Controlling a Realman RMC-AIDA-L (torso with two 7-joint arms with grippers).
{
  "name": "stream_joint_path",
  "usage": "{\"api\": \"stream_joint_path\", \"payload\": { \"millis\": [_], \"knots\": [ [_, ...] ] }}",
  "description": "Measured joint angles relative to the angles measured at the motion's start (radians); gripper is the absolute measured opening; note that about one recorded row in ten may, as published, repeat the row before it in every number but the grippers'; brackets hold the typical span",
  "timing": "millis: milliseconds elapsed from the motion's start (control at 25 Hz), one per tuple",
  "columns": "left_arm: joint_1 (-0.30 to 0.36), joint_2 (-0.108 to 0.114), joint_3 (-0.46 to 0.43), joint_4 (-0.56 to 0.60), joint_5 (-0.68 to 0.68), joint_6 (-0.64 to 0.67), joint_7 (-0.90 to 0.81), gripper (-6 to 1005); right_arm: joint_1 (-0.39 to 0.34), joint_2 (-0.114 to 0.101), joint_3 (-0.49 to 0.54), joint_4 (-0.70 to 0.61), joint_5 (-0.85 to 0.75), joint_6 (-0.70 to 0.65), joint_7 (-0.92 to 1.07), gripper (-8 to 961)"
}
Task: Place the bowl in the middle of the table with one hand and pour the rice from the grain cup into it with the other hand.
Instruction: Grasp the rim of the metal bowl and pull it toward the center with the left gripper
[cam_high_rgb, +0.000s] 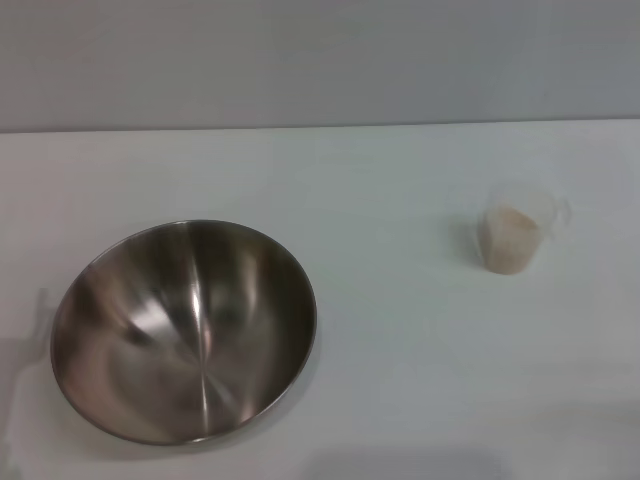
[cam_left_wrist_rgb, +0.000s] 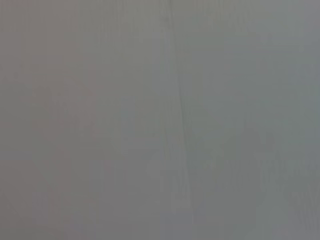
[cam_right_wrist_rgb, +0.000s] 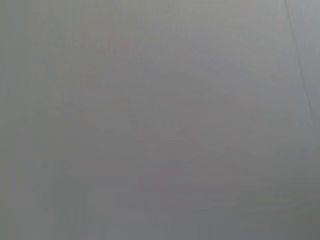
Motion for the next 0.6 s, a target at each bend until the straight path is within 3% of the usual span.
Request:
{"api": "stream_joint_path", "payload": {
  "millis": [440, 600],
  "knots": [
    [-0.032, 0.009, 0.003, -0.032, 0.004, -0.012, 0.023, 811, 0.0, 0.0, 0.0, 0.0, 0.0, 0.009, 0.0, 825],
    [-0.054, 0.029, -0.009, -0.121, 0.028, -0.093, 0.065, 811, 0.001, 0.0, 0.0, 0.0, 0.0, 0.009, 0.0, 824]
  ]
}}
